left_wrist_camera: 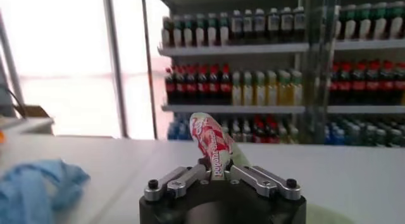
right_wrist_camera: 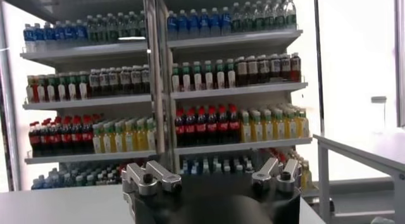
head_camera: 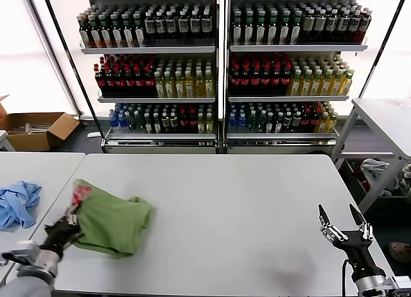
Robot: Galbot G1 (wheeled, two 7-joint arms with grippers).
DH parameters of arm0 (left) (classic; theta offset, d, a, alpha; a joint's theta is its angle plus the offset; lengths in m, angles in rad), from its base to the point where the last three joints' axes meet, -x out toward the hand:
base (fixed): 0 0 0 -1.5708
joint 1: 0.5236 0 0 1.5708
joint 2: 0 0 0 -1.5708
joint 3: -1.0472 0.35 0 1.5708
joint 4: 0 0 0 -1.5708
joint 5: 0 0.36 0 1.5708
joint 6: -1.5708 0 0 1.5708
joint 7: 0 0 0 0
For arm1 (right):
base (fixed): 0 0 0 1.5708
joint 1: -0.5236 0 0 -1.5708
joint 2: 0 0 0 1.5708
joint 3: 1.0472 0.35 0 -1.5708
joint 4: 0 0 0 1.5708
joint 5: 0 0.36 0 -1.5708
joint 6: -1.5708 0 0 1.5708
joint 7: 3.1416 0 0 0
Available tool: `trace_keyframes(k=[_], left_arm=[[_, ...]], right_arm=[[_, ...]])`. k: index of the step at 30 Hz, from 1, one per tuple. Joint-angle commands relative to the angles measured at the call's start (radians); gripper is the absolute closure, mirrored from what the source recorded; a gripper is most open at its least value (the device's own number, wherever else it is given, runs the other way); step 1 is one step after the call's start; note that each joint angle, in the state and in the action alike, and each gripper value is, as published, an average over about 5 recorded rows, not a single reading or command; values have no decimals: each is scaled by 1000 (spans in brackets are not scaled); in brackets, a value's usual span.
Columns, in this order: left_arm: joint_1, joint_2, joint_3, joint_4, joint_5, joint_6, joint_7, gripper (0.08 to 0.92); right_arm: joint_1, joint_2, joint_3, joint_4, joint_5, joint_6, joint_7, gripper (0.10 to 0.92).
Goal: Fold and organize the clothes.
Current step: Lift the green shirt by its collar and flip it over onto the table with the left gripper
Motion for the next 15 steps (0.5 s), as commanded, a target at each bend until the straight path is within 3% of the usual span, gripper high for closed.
trace_keyframes(k=[1, 3, 5, 10, 12, 15], left_arm=[[26, 72, -345, -114, 46, 42, 56, 868], [25, 51, -224, -144, 122, 15, 59, 868], [16, 27, -17, -113, 247, -36, 49, 868], [-91, -60, 479, 150, 459, -167, 38, 868], [-128, -95, 584, 214, 483, -204, 44, 868], [-162, -124, 653, 208, 504, -243, 73, 868]], right_arm=[[31, -8, -10, -3, 2, -2, 1, 203], [27, -10, -5, -2, 3, -2, 0, 203], [17, -9, 1, 0, 3, 0, -1, 203], [-10, -2, 11, 4, 1, 8, -4, 203], [-13, 2, 11, 4, -1, 9, -5, 203], [-12, 6, 6, 1, -3, 9, -6, 203]])
